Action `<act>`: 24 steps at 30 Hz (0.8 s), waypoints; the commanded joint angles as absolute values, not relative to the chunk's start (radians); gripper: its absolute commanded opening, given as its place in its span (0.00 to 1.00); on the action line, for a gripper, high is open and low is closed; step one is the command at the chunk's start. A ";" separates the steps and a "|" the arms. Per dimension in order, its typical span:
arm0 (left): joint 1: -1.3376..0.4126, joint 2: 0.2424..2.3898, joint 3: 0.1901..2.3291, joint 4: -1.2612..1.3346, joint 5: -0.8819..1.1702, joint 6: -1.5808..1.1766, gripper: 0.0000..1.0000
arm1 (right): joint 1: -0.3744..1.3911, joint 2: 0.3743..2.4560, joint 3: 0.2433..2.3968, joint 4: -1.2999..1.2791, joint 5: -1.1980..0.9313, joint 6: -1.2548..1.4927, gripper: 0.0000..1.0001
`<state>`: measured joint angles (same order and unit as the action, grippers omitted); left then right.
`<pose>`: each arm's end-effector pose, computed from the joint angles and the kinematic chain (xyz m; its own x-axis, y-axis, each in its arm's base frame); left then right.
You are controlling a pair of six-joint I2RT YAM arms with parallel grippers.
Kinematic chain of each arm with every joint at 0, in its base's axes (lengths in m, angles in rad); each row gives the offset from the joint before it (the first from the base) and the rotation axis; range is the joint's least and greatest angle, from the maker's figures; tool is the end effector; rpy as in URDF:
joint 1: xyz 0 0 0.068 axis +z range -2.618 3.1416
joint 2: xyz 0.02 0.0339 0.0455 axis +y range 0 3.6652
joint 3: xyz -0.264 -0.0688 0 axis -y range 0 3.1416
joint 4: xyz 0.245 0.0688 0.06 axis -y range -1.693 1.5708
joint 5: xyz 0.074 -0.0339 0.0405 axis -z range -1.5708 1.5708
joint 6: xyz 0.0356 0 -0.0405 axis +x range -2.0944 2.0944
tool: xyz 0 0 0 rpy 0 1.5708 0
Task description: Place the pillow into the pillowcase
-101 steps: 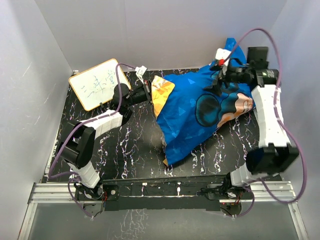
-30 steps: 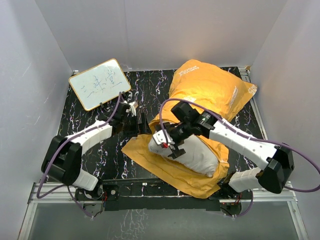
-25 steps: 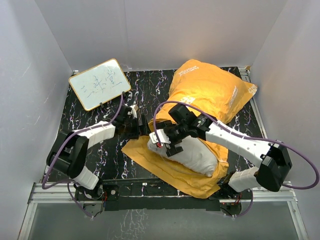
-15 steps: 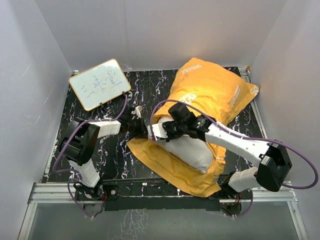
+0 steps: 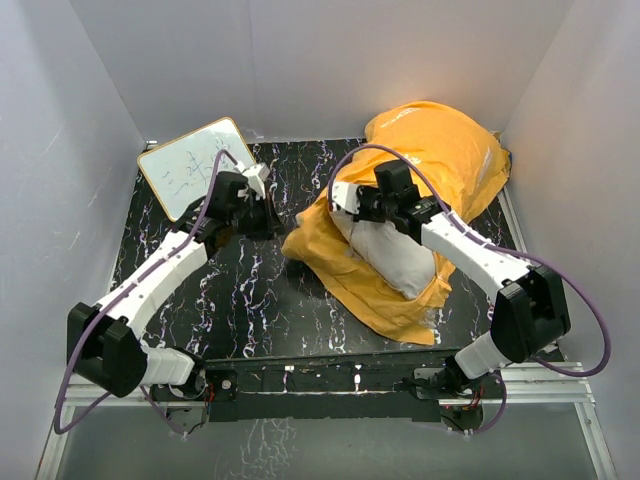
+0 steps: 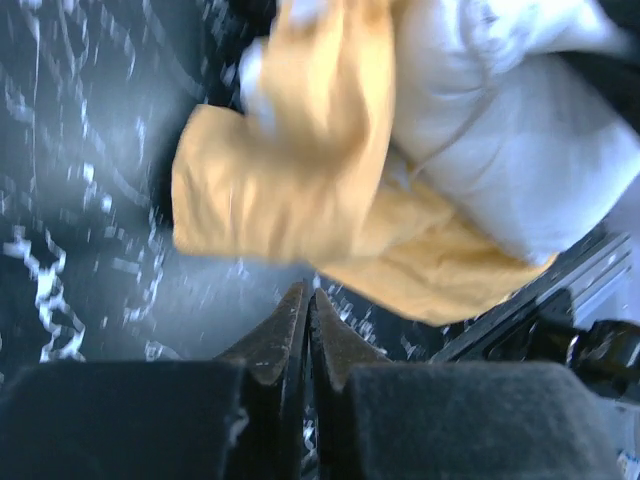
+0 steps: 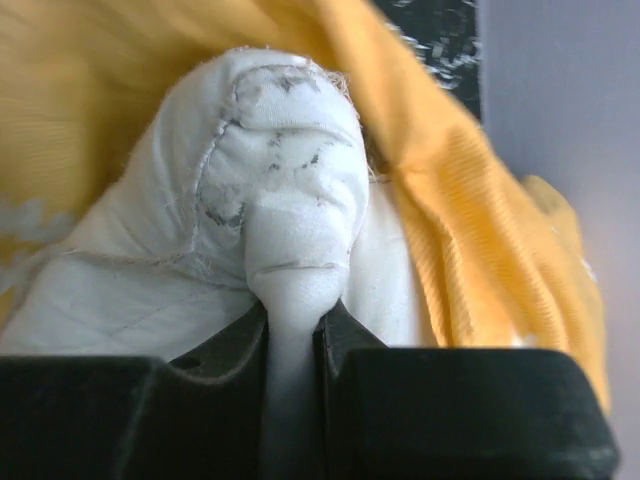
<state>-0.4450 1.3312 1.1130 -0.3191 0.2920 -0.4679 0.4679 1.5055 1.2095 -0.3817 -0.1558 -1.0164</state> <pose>0.2685 -0.1394 0.3202 -0.6989 -0.1452 -0.7003 0.3588 0.7758 -0.5190 0.3007 0.1581 0.2944 0.1759 -0.8522 -0.4928 -0.7671 0.1950 -0.6111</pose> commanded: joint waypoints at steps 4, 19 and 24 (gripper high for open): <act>-0.431 1.389 1.050 -0.423 0.277 -0.511 0.36 | 0.459 1.504 1.211 -0.573 -0.357 -0.863 0.11; -0.512 1.255 0.655 0.339 0.302 -1.361 0.52 | 0.386 1.495 1.335 -0.552 -0.655 -0.560 0.08; -0.671 1.391 0.828 0.122 0.061 -1.300 0.57 | 0.360 1.500 1.322 -0.516 -0.618 -0.512 0.08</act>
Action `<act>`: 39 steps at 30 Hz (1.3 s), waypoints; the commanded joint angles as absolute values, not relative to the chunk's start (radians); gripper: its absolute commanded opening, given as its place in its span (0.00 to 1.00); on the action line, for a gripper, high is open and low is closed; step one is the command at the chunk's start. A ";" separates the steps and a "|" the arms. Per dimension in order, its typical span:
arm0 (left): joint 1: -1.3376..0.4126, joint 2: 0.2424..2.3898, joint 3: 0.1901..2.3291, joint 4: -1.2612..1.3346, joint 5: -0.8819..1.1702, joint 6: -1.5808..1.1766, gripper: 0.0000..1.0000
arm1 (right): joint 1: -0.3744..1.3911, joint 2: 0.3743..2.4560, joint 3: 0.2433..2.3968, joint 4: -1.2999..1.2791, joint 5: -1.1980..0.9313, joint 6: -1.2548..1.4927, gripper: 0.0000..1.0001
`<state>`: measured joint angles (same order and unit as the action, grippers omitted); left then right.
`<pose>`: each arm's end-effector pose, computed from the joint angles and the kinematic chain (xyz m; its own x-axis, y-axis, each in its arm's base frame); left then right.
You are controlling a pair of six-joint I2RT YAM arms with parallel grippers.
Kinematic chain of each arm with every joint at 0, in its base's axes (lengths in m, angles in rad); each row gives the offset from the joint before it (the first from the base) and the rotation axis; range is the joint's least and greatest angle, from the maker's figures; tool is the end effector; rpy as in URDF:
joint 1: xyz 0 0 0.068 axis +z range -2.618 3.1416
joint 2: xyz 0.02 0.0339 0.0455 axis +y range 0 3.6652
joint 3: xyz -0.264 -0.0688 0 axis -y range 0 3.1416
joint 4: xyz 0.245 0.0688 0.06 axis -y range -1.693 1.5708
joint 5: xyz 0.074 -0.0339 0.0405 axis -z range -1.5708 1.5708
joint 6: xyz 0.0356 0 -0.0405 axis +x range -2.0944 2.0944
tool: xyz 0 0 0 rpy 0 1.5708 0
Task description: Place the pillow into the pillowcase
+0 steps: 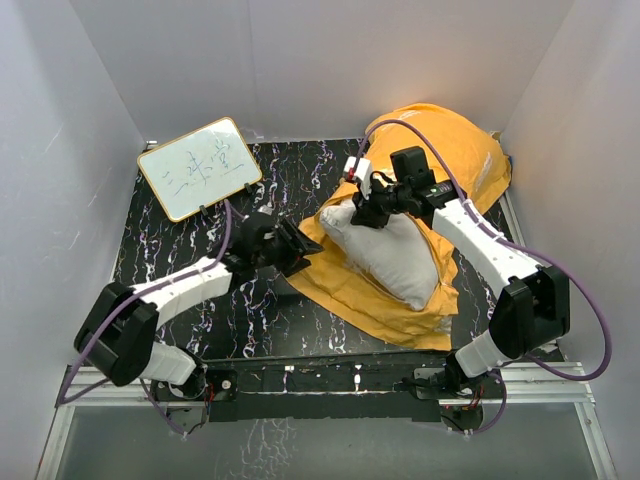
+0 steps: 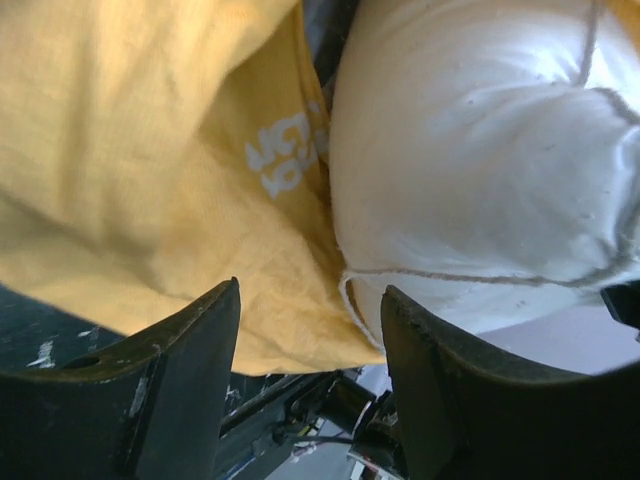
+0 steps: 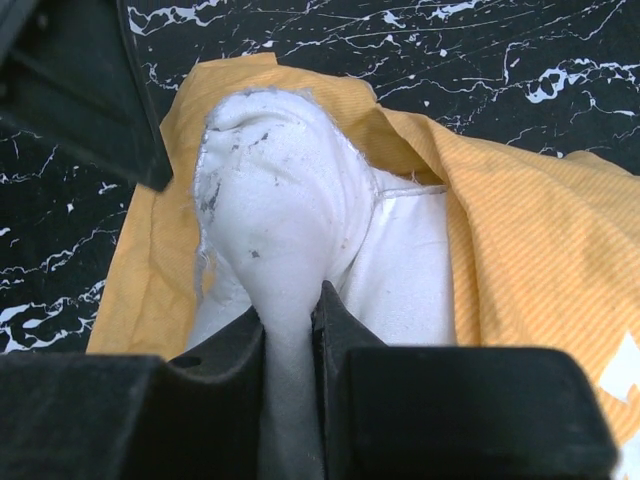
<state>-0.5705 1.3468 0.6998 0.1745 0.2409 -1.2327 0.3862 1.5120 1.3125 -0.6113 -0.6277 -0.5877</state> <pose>0.2392 -0.1636 0.2217 -0.7905 -0.5813 -0.1929 -0.1281 0.4649 -0.8760 0.2954 0.1427 0.3128 -0.1820 -0.5584 -0.8093 -0.9379 0.3458 -0.0277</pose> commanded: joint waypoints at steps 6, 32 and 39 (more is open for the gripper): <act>-0.795 1.530 0.846 -0.015 -0.082 -1.512 0.66 | 0.349 1.489 1.316 -0.489 -0.629 -0.476 0.08; -0.818 1.659 0.909 0.206 -0.268 -1.723 0.48 | 0.226 1.400 1.330 -0.419 -0.788 -0.357 0.08; -0.795 1.746 1.002 0.228 -0.215 -1.684 0.59 | 0.202 1.424 1.339 -0.392 -0.823 -0.290 0.08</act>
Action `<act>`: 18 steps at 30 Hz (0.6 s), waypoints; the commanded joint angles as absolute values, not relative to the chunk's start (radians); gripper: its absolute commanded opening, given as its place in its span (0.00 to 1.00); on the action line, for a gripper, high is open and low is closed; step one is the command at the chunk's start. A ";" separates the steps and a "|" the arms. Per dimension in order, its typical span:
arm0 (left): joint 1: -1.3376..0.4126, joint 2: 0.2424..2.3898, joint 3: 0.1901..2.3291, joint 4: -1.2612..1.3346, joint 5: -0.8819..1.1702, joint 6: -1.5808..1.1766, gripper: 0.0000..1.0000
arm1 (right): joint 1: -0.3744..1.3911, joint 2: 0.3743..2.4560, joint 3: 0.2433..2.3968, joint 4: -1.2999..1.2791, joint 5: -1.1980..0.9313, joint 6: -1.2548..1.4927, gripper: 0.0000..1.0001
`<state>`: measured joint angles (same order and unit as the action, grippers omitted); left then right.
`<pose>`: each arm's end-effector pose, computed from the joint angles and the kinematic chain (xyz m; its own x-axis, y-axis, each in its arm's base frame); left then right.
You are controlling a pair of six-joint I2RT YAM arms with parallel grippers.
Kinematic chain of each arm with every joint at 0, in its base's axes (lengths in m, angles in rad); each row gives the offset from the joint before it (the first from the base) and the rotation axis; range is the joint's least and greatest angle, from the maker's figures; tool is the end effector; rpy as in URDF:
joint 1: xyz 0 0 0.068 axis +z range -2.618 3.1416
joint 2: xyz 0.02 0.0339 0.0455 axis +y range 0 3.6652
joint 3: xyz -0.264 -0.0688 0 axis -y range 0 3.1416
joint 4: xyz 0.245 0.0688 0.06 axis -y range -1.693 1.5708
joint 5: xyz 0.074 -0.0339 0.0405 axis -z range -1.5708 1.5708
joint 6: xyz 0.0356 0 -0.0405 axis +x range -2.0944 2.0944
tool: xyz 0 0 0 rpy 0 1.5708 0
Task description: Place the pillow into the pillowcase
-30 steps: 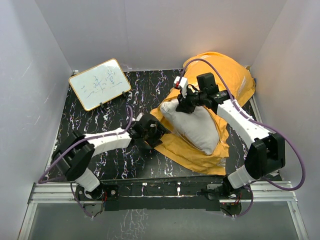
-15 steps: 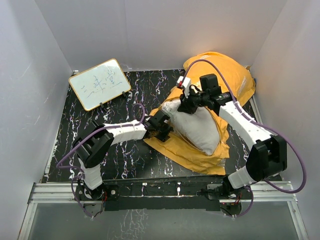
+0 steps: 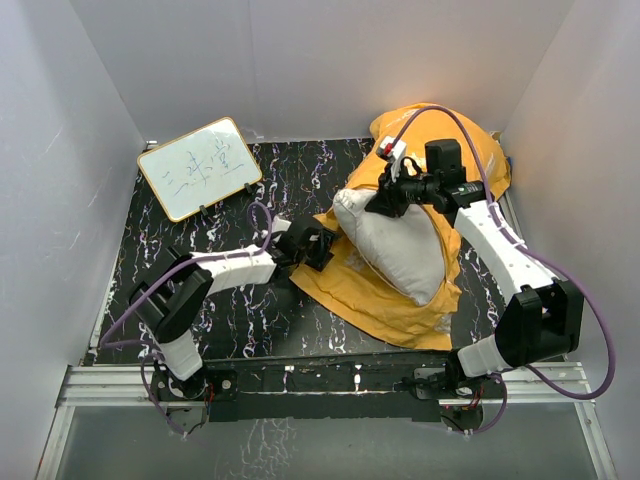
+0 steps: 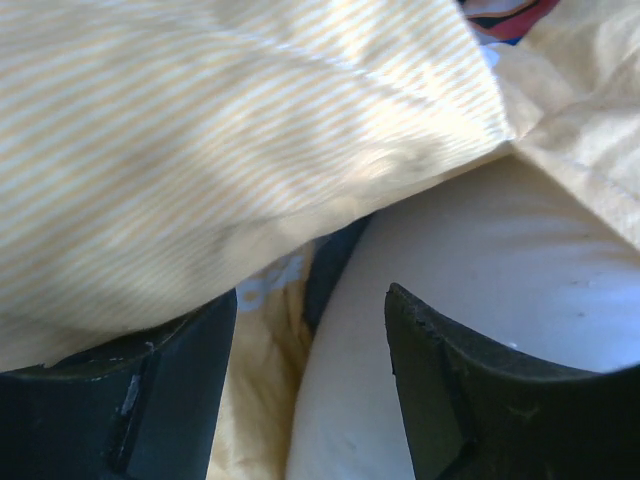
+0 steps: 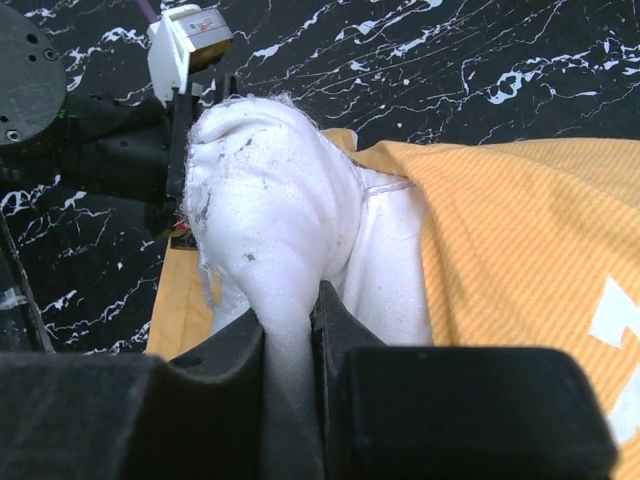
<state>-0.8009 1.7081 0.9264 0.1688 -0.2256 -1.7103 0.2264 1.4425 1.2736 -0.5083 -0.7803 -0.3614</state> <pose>0.2571 -0.2538 0.1825 -0.5112 -0.8594 -0.0137 -0.4761 0.2964 -0.8279 0.3015 0.0952 0.3311 -0.3259 -0.3329 -0.8849 -0.8649 0.4830 0.1368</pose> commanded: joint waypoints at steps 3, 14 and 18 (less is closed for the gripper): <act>-0.799 1.815 1.075 0.161 -0.184 -1.726 0.55 | 0.188 1.432 1.356 -0.387 -0.840 -0.264 0.08; -0.813 2.040 1.403 -0.323 -0.110 -1.914 0.52 | 0.171 1.435 1.350 -0.363 -0.876 -0.212 0.08; -0.812 2.121 1.515 -0.479 -0.066 -1.911 0.55 | 0.169 1.435 1.340 -0.358 -0.887 -0.199 0.08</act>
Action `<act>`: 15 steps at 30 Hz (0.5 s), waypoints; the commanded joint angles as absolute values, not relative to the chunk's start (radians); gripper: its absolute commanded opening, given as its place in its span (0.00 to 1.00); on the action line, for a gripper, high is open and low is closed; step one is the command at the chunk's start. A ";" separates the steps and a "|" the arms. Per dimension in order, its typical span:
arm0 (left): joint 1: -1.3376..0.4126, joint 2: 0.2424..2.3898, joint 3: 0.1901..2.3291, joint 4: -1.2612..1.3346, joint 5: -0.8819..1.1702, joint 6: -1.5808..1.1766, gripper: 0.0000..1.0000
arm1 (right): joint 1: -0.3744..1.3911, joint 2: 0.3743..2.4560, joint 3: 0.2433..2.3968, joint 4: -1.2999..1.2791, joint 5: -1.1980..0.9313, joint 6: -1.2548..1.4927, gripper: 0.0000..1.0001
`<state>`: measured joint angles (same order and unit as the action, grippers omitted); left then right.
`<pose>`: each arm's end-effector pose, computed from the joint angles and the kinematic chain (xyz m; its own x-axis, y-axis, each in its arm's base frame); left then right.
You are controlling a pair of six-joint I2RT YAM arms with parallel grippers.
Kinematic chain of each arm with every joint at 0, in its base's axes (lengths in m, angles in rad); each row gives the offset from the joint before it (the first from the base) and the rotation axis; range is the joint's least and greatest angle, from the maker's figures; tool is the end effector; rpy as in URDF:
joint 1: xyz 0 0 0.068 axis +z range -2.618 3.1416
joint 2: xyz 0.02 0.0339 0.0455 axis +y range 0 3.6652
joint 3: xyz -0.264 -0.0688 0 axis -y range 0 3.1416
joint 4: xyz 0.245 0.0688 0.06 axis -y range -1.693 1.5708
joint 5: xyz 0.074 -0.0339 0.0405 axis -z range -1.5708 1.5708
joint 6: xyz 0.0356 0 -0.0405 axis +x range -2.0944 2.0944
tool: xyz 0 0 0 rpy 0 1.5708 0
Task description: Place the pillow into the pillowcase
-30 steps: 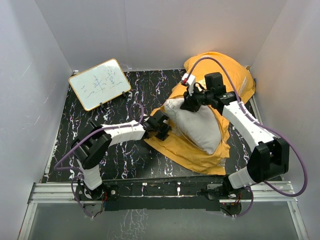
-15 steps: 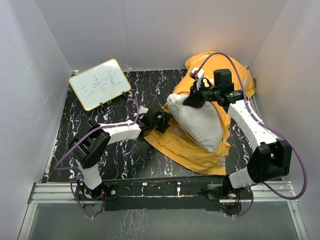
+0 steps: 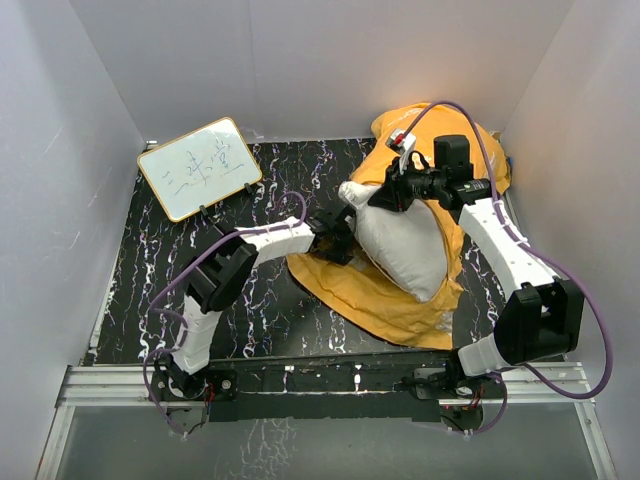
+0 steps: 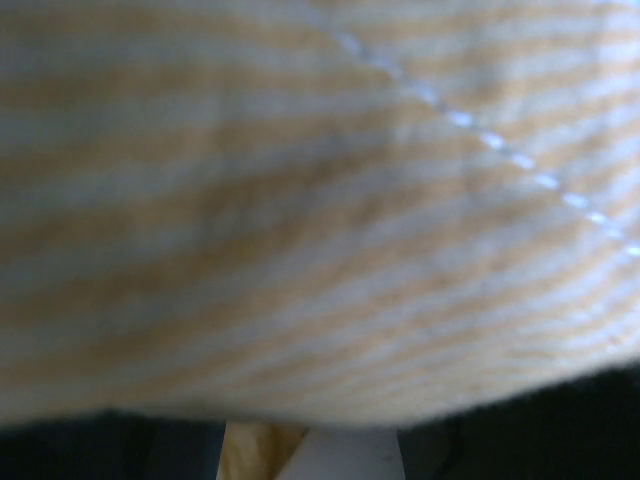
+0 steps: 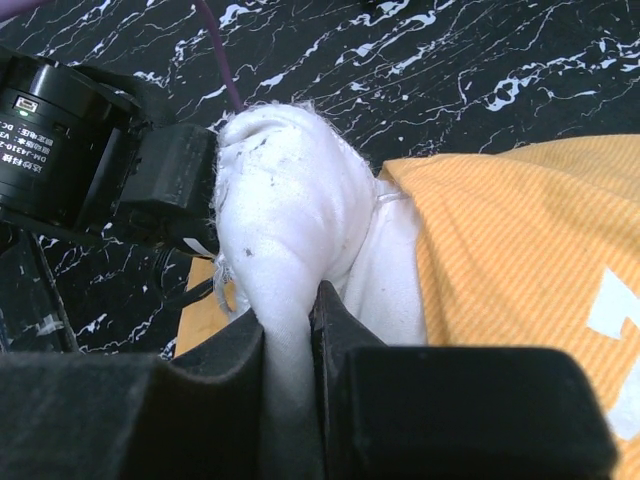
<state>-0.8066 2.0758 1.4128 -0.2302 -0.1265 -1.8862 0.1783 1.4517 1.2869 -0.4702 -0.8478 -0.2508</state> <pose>0.3121 -0.3191 0.1559 -0.4616 -0.8813 0.1010 -0.7177 0.3041 -0.6265 0.3089 0.0828 0.3368 -0.3889 -0.2369 -0.8903 -0.8341 0.5009 0.2311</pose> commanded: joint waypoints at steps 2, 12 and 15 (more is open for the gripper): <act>-0.807 2.155 1.575 -0.555 -0.070 -1.890 0.58 | 0.167 1.431 1.328 -0.350 -0.891 -0.187 0.08; -0.783 2.329 1.760 -0.798 0.009 -1.752 0.28 | 0.168 1.407 1.277 -0.342 -0.905 -0.172 0.08; -0.772 2.365 1.745 -0.803 0.034 -1.707 0.04 | 0.168 1.396 1.263 -0.344 -0.901 -0.172 0.08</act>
